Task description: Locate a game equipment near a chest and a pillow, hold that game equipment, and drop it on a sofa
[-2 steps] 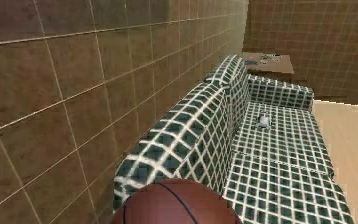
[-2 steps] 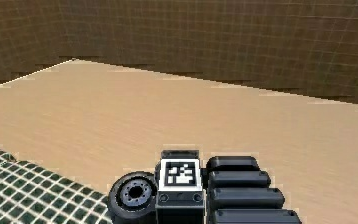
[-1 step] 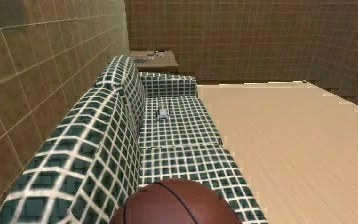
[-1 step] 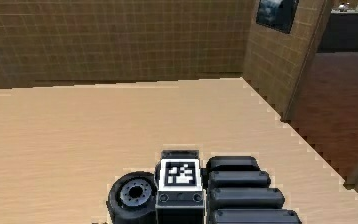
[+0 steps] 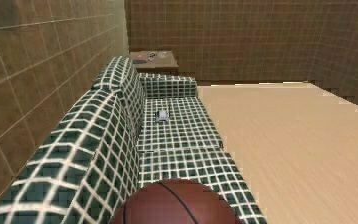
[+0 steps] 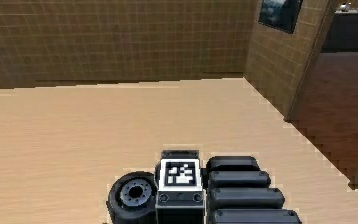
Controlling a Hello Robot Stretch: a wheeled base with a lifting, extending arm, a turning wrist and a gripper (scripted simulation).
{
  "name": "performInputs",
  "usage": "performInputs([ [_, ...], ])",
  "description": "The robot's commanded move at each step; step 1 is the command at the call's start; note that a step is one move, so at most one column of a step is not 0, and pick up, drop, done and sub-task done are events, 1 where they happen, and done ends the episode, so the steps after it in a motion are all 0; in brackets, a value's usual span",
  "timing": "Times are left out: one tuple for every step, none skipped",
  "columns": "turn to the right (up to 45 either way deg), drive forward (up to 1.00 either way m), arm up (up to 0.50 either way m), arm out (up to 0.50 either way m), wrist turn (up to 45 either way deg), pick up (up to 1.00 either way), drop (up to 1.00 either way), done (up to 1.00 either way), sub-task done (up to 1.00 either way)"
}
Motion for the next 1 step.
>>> performInputs([
  [0.0,0.00,0.00,0.00,0.0,0.00,0.00,1.00,0.00],
])
